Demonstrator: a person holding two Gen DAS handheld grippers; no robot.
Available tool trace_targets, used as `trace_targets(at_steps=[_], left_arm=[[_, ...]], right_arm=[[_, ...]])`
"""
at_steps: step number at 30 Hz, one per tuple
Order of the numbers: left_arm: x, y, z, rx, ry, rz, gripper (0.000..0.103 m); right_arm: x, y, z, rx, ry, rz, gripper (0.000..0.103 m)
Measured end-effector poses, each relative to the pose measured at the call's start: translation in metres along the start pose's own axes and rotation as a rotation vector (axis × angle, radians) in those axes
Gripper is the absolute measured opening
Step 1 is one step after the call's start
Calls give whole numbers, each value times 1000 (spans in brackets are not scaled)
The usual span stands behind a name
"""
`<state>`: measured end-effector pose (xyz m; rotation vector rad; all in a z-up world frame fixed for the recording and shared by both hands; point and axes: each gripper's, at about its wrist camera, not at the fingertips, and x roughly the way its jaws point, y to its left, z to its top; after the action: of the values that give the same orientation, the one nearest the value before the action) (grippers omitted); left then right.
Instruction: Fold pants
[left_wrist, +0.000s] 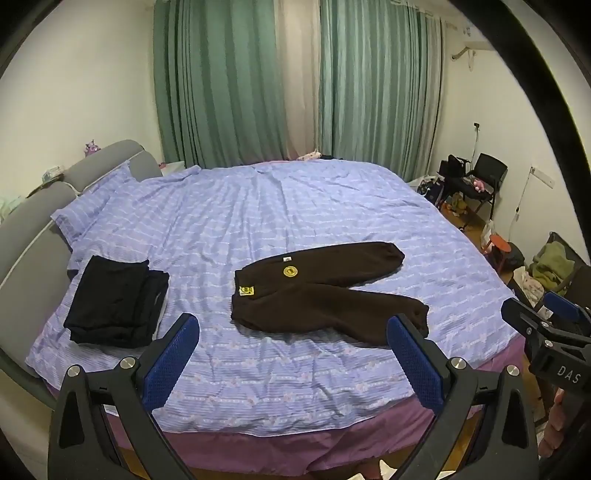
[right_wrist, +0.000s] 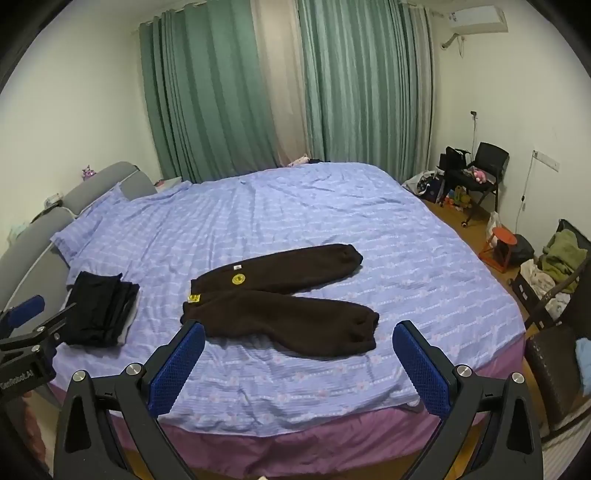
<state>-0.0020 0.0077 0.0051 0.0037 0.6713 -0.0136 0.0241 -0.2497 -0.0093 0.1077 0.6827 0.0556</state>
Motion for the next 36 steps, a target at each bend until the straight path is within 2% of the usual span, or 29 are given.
trace_targets(at_steps=[36], left_arm=[[3,5,2,-5,-36,-2,103]], right_arm=[[2,4,-2,-11,-3,-2,103]])
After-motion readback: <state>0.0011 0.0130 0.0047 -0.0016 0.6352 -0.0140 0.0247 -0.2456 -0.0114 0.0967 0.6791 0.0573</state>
